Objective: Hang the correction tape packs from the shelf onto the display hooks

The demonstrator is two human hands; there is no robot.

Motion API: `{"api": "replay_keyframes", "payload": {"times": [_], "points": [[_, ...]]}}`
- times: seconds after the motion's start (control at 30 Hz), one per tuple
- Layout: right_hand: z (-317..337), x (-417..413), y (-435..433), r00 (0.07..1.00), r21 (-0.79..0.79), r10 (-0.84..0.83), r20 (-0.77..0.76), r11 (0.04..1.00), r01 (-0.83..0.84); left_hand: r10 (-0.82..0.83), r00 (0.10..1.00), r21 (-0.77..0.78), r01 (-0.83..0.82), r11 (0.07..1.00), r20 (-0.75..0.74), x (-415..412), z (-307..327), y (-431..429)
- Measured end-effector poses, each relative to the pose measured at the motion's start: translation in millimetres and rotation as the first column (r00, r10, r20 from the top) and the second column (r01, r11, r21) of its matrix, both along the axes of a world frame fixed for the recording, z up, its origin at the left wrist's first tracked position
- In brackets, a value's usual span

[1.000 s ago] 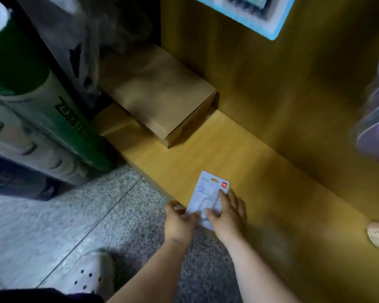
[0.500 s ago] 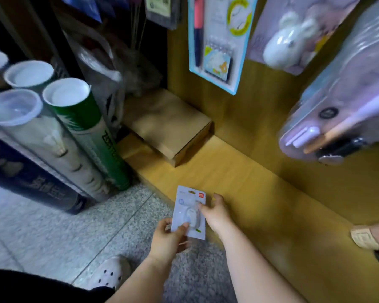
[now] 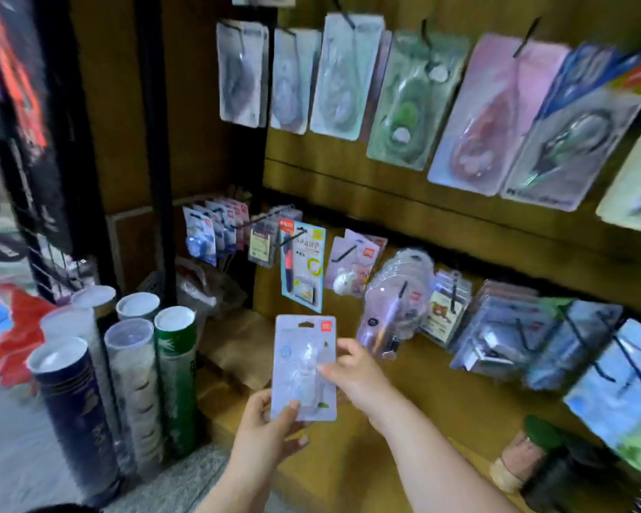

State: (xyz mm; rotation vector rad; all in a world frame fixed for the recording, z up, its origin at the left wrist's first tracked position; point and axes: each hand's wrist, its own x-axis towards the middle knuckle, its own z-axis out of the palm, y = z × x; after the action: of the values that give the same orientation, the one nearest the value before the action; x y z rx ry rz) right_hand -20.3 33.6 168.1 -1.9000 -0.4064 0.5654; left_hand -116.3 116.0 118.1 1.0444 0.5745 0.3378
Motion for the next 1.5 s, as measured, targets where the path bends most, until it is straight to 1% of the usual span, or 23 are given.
{"api": "replay_keyframes", "payload": {"times": [0.13,0.23,0.33,0.4,0.6,0.67,0.73,0.83,0.93,1.0,1.03,1.07,1.17,1.23,1.27,1.3,1.4,1.47,1.5], "points": [[70.6,-16.3,-14.8,0.987,0.046,0.012,0.162,0.999,-0.020,-0.033,0.988,0.087,0.020,0.996,0.148,2.0,55.8,-5.4],[117.8,-24.1,-26.4,0.966,0.100,-0.012,0.259,0.995,-0.015,-0.055,0.969,0.106,0.030,0.994,0.241,4.4,101.5,-10.5],[159.9,-25.0,-38.0,0.920,0.136,-0.048,0.389,0.991,-0.006,-0.079,0.932,0.132,0.034,0.991,0.353,8.7,148.6,-20.0],[185.8,-23.5,-47.7,0.889,0.175,-0.082,0.450,0.985,0.002,-0.095,0.914,0.216,0.009,0.976,0.394,12.4,177.8,-27.3],[253.8,-19.5,-71.1,0.803,0.323,-0.207,0.558,0.946,0.020,-0.230,0.878,0.417,0.038,0.908,0.420,29.8,256.4,-39.8],[275.7,-16.5,-76.6,0.798,0.374,-0.220,0.561,0.927,-0.007,-0.268,0.852,0.436,0.053,0.899,0.449,38.2,284.7,-43.6],[295.3,-12.6,-80.4,0.793,0.374,-0.216,0.570,0.927,-0.016,-0.299,0.829,0.452,0.063,0.890,0.472,48.0,312.4,-47.3],[323.3,-2.3,-83.3,0.763,0.393,-0.272,0.587,0.919,0.026,-0.315,0.804,0.517,0.012,0.856,0.504,62.2,345.5,-49.2],[350.7,9.0,-81.6,0.717,0.414,-0.282,0.637,0.910,-0.010,-0.327,0.770,0.541,-0.028,0.841,0.548,75.4,371.0,-44.9],[367.3,17.0,-78.7,0.697,0.438,-0.296,0.653,0.898,-0.030,-0.330,0.764,0.569,-0.058,0.820,0.554,83.8,383.6,-39.2],[374.9,21.6,-77.3,0.686,0.452,-0.306,0.660,0.891,-0.037,-0.329,0.772,0.607,-0.092,0.789,0.544,88.5,387.8,-35.9],[382.4,27.2,-75.9,0.671,0.463,-0.318,0.670,0.885,-0.044,-0.321,0.785,0.658,-0.144,0.739,0.531,93.2,390.3,-31.9],[404.3,40.4,-74.1,0.630,0.491,-0.359,0.689,0.870,-0.042,-0.270,0.836,0.808,-0.297,0.510,0.478,103.8,390.3,-16.5],[418.7,45.3,-75.0,0.609,0.497,-0.376,0.699,0.867,-0.036,-0.241,0.887,0.896,-0.313,0.315,0.394,110.4,384.2,-7.4],[425.5,47.3,-75.9,0.596,0.499,-0.384,0.705,0.866,-0.032,-0.231,0.912,0.931,-0.291,0.221,0.339,114.6,380.0,-3.4],[432.4,48.6,-76.4,0.580,0.502,-0.395,0.713,0.864,-0.029,-0.235,0.927,0.952,-0.256,0.169,0.291,119.1,375.5,0.4],[451.4,51.5,-76.1,0.529,0.506,-0.426,0.734,0.863,-0.008,-0.322,0.928,0.979,-0.150,0.136,0.187,128.3,364.1,6.7],[461.0,51.7,-74.0,0.516,0.494,-0.422,0.745,0.870,-0.002,-0.342,0.921,0.981,-0.161,0.109,0.189,131.9,359.3,10.8],[464.4,52.2,-72.2,0.517,0.487,-0.417,0.747,0.873,0.000,-0.346,0.915,0.977,-0.178,0.119,0.209,133.6,357.0,13.4]]}}
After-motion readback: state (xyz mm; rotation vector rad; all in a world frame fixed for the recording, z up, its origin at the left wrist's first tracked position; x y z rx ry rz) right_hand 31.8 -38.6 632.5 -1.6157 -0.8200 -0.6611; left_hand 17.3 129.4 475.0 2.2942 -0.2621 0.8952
